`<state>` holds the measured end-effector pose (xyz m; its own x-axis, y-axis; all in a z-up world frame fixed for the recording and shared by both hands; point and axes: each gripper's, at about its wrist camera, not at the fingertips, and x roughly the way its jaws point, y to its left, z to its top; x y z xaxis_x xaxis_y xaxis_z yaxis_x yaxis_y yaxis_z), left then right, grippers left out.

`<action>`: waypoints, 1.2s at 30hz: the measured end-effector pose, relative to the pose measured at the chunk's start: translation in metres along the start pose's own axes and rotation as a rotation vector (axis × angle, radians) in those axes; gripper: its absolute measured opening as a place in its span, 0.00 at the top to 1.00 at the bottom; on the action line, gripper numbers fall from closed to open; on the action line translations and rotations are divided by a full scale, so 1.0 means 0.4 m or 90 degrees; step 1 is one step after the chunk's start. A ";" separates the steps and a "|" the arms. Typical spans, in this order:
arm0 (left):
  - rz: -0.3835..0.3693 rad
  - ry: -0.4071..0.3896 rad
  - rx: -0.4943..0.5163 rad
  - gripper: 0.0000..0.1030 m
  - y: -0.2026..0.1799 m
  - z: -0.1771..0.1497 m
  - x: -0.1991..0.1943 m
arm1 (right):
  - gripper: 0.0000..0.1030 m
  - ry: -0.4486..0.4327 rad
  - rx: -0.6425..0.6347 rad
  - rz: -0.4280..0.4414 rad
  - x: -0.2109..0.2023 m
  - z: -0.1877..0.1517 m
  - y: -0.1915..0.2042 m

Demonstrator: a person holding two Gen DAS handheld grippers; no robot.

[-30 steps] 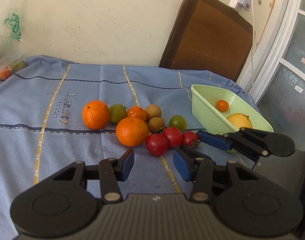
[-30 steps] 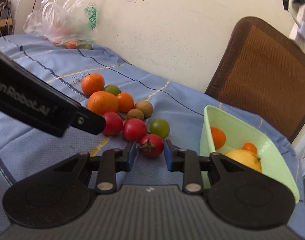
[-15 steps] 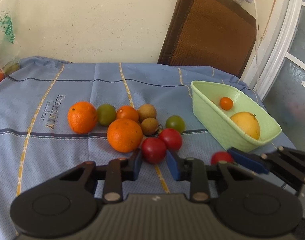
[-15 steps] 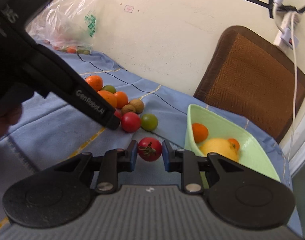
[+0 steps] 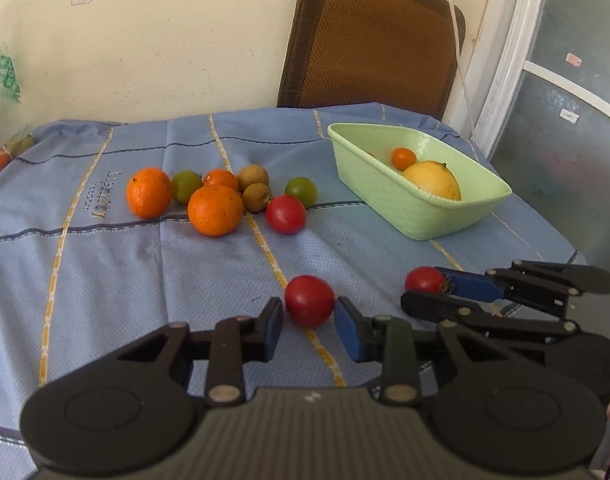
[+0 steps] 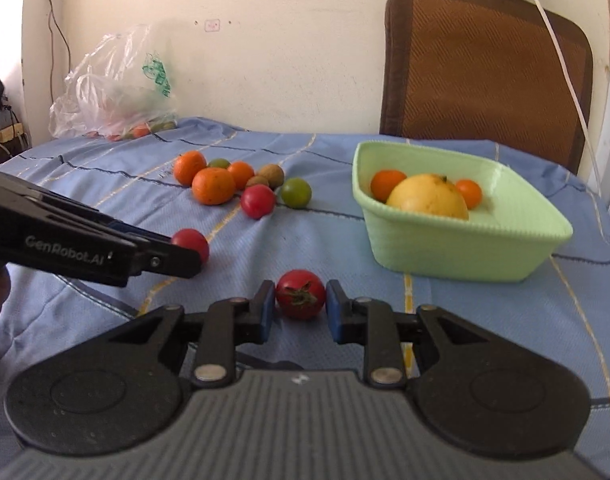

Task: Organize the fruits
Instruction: 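Drop the right gripper's tomato into the basket while the left drops its tomato there, then grasp a mandarin with the left gripper while the right grasps a red tomato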

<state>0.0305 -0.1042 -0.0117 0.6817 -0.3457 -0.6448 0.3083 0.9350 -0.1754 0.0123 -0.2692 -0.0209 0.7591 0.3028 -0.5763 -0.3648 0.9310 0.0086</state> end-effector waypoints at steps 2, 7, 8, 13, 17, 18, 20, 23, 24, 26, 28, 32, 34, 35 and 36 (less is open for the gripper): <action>0.000 -0.004 0.003 0.69 -0.006 0.006 -0.001 | 0.70 -0.001 0.005 0.003 -0.002 0.001 -0.001; 0.011 -0.001 0.016 0.70 -0.013 0.007 0.015 | 0.70 -0.001 0.010 0.007 -0.001 -0.002 -0.010; 0.012 0.000 0.017 0.72 -0.011 0.005 0.017 | 0.72 -0.001 0.008 0.008 -0.001 -0.003 -0.009; -0.024 -0.012 0.011 0.72 -0.029 0.047 0.011 | 0.72 -0.081 0.031 -0.010 -0.052 0.013 -0.048; -0.062 -0.051 0.033 0.72 -0.088 0.143 0.018 | 0.72 -0.153 0.085 -0.085 -0.087 0.043 -0.136; -0.072 -0.058 0.040 0.72 -0.103 0.168 0.029 | 0.72 -0.155 0.101 -0.101 -0.088 0.048 -0.163; -0.075 -0.072 0.051 0.72 -0.128 0.206 0.061 | 0.72 -0.153 0.128 -0.116 -0.083 0.053 -0.207; -0.076 -0.059 0.047 0.72 -0.143 0.247 0.129 | 0.72 -0.145 0.137 -0.140 -0.062 0.053 -0.252; -0.076 -0.051 0.044 0.72 -0.147 0.259 0.153 | 0.72 -0.142 0.134 -0.145 -0.053 0.053 -0.261; -0.079 -0.035 0.038 0.72 -0.149 0.277 0.194 | 0.71 -0.138 0.129 -0.150 -0.038 0.050 -0.270; -0.082 -0.020 0.032 0.72 -0.149 0.289 0.226 | 0.71 -0.136 0.128 -0.151 -0.029 0.046 -0.271; -0.075 -0.013 0.035 0.68 -0.151 0.289 0.250 | 0.70 -0.146 0.115 -0.162 -0.025 0.036 -0.262; -0.074 -0.015 0.034 0.66 -0.150 0.287 0.250 | 0.66 -0.151 0.113 -0.161 -0.025 0.034 -0.262; -0.077 -0.016 0.032 0.64 -0.145 0.285 0.245 | 0.65 -0.154 0.116 -0.158 -0.027 0.034 -0.263; -0.079 -0.017 0.029 0.64 -0.142 0.286 0.239 | 0.65 -0.157 0.119 -0.156 -0.028 0.033 -0.265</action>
<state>0.1543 -0.1993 0.0218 0.6536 -0.4607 -0.6004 0.4207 0.8807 -0.2178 0.0497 -0.3687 -0.0044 0.9263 0.0859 -0.3668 -0.0697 0.9959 0.0573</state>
